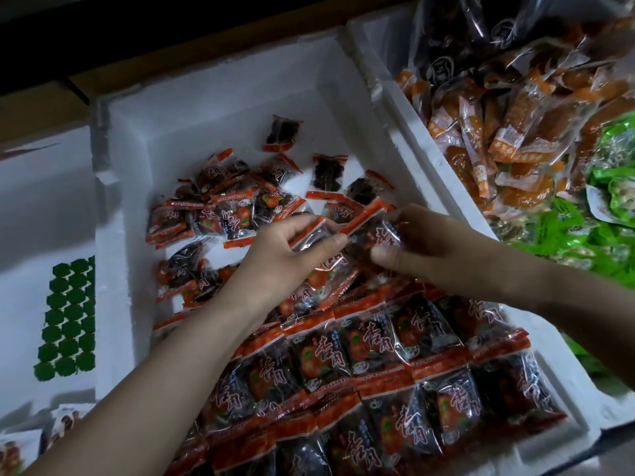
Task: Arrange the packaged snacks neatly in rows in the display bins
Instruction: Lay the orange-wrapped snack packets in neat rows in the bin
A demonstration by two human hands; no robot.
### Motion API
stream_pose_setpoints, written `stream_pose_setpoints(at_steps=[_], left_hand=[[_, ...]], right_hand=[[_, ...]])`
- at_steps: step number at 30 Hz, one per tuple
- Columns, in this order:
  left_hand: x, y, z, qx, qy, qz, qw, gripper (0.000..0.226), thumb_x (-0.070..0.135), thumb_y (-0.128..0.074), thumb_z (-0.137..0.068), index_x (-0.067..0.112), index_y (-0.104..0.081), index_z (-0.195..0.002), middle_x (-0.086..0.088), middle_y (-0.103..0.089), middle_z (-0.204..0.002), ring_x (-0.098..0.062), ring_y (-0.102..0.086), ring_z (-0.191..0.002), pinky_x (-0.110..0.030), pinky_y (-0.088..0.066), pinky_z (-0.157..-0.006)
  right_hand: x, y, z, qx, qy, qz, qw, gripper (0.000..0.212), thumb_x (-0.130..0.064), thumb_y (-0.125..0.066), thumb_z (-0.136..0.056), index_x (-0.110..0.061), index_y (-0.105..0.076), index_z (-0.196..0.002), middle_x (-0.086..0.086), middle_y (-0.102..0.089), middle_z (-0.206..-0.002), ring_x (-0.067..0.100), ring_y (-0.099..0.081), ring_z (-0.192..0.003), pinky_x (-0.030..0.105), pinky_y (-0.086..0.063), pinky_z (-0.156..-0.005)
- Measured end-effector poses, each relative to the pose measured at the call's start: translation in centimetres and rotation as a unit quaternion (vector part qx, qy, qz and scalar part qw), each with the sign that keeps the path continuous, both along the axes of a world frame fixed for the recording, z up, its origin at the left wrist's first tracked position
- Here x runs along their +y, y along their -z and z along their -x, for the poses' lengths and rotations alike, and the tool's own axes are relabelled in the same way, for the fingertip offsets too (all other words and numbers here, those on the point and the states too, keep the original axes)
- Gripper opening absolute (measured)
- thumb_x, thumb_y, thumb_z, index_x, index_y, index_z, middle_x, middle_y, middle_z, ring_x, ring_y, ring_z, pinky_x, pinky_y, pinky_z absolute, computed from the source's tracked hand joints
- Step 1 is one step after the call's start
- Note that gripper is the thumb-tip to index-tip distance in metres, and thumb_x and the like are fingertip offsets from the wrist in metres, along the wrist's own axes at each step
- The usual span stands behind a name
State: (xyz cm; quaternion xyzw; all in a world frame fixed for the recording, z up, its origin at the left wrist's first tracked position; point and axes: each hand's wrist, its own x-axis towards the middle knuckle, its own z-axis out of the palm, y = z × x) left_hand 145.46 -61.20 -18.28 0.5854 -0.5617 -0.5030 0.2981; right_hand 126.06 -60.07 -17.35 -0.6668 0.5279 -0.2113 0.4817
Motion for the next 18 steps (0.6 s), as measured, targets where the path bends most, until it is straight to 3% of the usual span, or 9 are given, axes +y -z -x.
stream_pose_setpoints(at_steps=[2, 4, 7, 9, 13, 18], left_hand=[[-0.1, 0.2, 0.2, -0.018, 0.015, 0.028, 0.999, 0.020, 0.028, -0.071, -0.080, 0.026, -0.070, -0.100, 0.004, -0.067, -0.083, -0.002, -0.049, -0.047, -0.014, -0.040, -0.042], [-0.3, 0.6, 0.0, -0.046, 0.018, 0.045, 0.998, 0.035, 0.027, -0.074, -0.077, 0.022, -0.067, -0.111, 0.004, -0.067, -0.101, 0.003, -0.055, -0.049, -0.012, -0.041, -0.045], [-0.4, 1.6, -0.4, -0.084, 0.030, 0.050, 0.995, 0.026, 0.027, -0.076, -0.075, 0.029, -0.067, -0.099, 0.015, -0.065, -0.099, 0.011, -0.059, -0.074, -0.007, -0.043, -0.064], [-0.3, 2.2, -0.5, -0.119, 0.044, 0.054, 0.990, 0.028, 0.026, -0.076, -0.076, 0.032, -0.062, -0.100, 0.017, -0.061, -0.103, 0.008, -0.055, -0.095, -0.010, -0.041, -0.079], [0.2, 2.6, -0.2, -0.186, 0.073, 0.064, 0.978, 0.053, 0.028, -0.075, -0.077, 0.031, -0.052, -0.125, 0.013, -0.043, -0.119, -0.010, -0.048, -0.110, -0.030, -0.041, -0.098], [0.3, 3.5, -0.3, -0.248, 0.113, 0.114, 0.955, 0.069, 0.032, -0.072, -0.079, 0.027, -0.040, -0.140, 0.016, -0.035, -0.115, 0.000, -0.030, -0.115, -0.014, -0.021, -0.098]], right_hand=[[-0.5, 0.4, -0.2, -0.002, 0.046, 0.028, 0.999, 0.053, -0.061, -0.054, -0.066, -0.022, -0.058, -0.103, -0.006, -0.069, -0.095, 0.009, -0.066, -0.089, 0.039, -0.053, -0.085], [-1.2, 1.0, -0.3, 0.021, 0.074, 0.063, 0.995, 0.046, -0.052, -0.060, -0.075, -0.019, -0.055, -0.106, -0.005, -0.067, -0.095, 0.013, -0.066, -0.088, 0.040, -0.054, -0.082], [-1.9, 1.7, -0.3, 0.065, 0.078, 0.104, 0.989, 0.040, -0.038, -0.063, -0.085, -0.021, -0.041, -0.114, -0.013, -0.059, -0.090, 0.006, -0.061, -0.083, 0.022, -0.052, -0.073], [-2.2, 2.3, -0.3, 0.107, 0.054, 0.113, 0.986, 0.041, -0.034, -0.065, -0.085, -0.021, -0.038, -0.114, -0.010, -0.059, -0.088, 0.006, -0.059, -0.077, 0.014, -0.043, -0.060], [-2.9, 3.5, -0.1, 0.167, 0.008, 0.133, 0.977, 0.051, -0.028, -0.072, -0.080, -0.018, -0.040, -0.118, 0.003, -0.058, -0.114, 0.019, -0.057, -0.097, 0.024, -0.040, -0.078], [-3.3, 3.6, -0.1, 0.141, -0.019, 0.163, 0.976, 0.043, -0.023, -0.070, -0.082, -0.020, -0.044, -0.116, -0.001, -0.054, -0.113, 0.011, -0.050, -0.089, 0.013, -0.031, -0.069]])
